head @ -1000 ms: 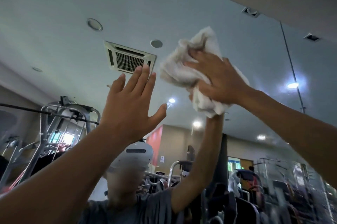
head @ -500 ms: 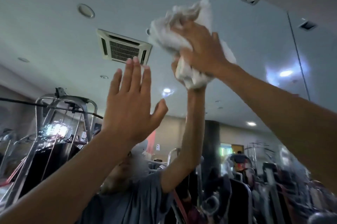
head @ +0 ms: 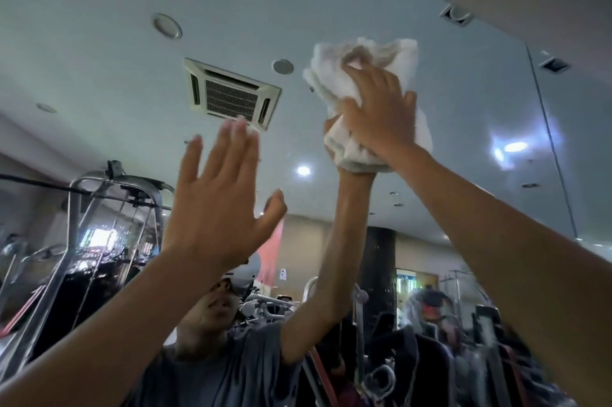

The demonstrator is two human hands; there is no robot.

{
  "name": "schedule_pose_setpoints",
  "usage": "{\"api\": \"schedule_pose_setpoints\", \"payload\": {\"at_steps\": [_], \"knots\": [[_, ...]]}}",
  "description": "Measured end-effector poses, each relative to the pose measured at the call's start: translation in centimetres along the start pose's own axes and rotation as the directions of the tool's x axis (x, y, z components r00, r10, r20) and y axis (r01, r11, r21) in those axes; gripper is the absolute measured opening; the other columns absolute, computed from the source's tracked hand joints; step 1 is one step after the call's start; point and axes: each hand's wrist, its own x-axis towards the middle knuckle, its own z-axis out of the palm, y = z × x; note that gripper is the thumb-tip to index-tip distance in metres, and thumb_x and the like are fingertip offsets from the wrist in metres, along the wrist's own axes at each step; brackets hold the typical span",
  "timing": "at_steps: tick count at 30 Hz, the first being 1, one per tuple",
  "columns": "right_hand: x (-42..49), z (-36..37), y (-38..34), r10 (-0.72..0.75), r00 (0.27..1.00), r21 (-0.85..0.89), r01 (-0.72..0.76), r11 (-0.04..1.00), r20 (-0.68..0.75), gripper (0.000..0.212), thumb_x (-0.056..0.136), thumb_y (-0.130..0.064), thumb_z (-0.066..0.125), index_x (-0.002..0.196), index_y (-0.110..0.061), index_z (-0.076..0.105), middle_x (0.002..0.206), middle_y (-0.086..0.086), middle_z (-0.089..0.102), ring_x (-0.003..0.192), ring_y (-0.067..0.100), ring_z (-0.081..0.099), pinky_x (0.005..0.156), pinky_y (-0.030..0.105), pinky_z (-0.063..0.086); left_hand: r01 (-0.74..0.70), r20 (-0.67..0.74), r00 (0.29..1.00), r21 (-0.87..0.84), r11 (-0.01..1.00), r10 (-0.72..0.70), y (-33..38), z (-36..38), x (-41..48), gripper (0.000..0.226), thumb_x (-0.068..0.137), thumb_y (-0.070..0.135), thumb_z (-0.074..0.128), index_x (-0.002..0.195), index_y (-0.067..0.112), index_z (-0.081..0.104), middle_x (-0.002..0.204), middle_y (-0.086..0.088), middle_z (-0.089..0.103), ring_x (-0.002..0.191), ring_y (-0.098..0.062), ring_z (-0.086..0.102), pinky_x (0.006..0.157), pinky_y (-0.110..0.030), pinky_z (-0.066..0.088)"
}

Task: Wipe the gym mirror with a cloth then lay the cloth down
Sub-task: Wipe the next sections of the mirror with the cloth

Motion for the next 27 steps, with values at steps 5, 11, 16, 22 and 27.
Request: {"api": "schedule_pose_setpoints", "payload": {"at_steps": [5, 11, 16, 22, 27], "knots": [[-4.9, -2.3, 4.8, -0.659, 0.741, 0.132, 0.646, 0.752, 0.129, 0.068, 0.081, -0.040, 0.038, 0.148, -0.031, 0.038, 0.158, 0.005, 0.035, 0.142, 0.021, 0.032, 0.091, 0.039, 0.032, 0.041, 0.012, 0.999, -0.030, 0.999, -0.041, 0.0, 0.0, 0.0, 0.083, 0.094, 0.052, 0.027, 0.154, -0.005, 0.026, 0.163, -0.020, 0.021, 0.153, -0.028, 0.017, 0.122, -0.053, 0.012], [-0.8, -0.6, 2.5, 0.256, 0.967, 0.047, -0.255, 0.966, -0.015, 0.061, 0.084, -0.048, 0.035, 0.143, -0.037, 0.043, 0.150, -0.009, 0.042, 0.135, 0.024, 0.036, 0.101, 0.046, 0.033, 0.038, 0.005, 0.999, -0.048, 0.998, -0.038, 0.0, 0.1, -0.1, 0.081, 0.094, 0.051, 0.027, 0.152, -0.006, 0.029, 0.161, -0.021, 0.025, 0.152, -0.030, 0.021, 0.121, -0.057, 0.018], [-5.7, 0.0, -3.9, 0.001, 0.996, 0.040, 0.003, 0.999, -0.084, 0.052, 0.092, -0.040, 0.045, 0.144, -0.038, 0.044, 0.151, -0.005, 0.041, 0.131, 0.022, 0.037, 0.096, 0.045, 0.031, -0.023, -0.014, 1.000, -0.061, 0.998, 0.022, -0.4, 0.0, -1.8, 0.077, 0.097, 0.049, 0.028, 0.153, -0.004, 0.032, 0.161, -0.022, 0.026, 0.152, -0.032, 0.022, 0.122, -0.052, 0.013], [-11.6, -1.6, 1.7, -0.647, 0.754, 0.200, 0.621, 0.758, 0.113, 0.063, 0.081, -0.046, 0.044, 0.144, -0.046, 0.035, 0.153, 0.004, 0.042, 0.137, 0.029, 0.040, 0.105, 0.056, 0.033, -0.092, -0.007, 0.996, -0.058, 0.994, 0.092, -1.2, -0.2, -4.1, 0.080, 0.096, 0.055, 0.029, 0.154, 0.000, 0.031, 0.163, -0.020, 0.024, 0.152, -0.033, 0.020, 0.121, -0.055, 0.018], [-7.3, -1.2, 0.1, 0.178, 0.983, 0.147, -0.181, 0.972, 0.039, 0.064, 0.080, -0.051, 0.038, 0.142, -0.040, 0.047, 0.155, -0.008, 0.038, 0.138, 0.024, 0.033, 0.105, 0.049, 0.031, -0.083, 0.002, 0.997, -0.061, 0.995, 0.083, -1.3, -0.5, -5.4, 0.074, 0.097, 0.048, 0.034, 0.156, 0.004, 0.030, 0.164, -0.017, 0.023, 0.153, -0.031, 0.020, 0.120, -0.056, 0.022]]}}
